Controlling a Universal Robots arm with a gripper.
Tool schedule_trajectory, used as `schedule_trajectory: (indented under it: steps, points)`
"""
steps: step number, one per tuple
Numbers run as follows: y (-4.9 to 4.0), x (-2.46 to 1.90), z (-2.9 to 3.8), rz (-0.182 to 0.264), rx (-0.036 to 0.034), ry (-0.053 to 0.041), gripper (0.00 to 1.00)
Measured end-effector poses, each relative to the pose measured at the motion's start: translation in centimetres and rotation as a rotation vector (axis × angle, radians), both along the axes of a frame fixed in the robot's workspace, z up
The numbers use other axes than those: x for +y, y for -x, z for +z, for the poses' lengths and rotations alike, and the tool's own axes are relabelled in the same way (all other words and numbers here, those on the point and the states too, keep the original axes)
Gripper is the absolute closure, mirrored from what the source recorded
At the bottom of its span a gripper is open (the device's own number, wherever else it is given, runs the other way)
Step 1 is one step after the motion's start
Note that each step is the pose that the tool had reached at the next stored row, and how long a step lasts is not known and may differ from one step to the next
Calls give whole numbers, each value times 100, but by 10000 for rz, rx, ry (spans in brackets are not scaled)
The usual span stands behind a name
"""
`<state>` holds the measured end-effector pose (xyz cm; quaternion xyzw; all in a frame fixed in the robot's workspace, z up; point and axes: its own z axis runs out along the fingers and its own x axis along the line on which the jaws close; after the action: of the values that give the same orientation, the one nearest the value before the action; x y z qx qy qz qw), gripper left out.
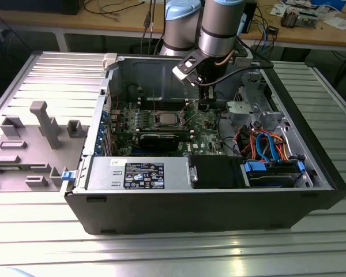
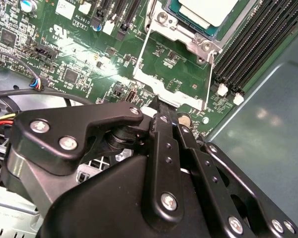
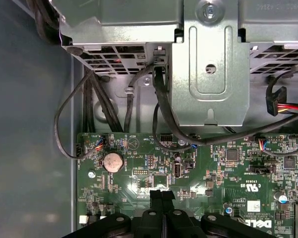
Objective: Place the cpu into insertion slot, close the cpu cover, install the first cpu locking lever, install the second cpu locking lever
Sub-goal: 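Close the cpu cover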
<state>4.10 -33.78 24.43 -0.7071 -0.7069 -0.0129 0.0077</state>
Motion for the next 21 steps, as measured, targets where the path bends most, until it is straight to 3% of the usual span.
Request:
schedule_trajectory:
  steps: [21]
  points:
    - [90, 0, 0, 1, 0, 0, 89]
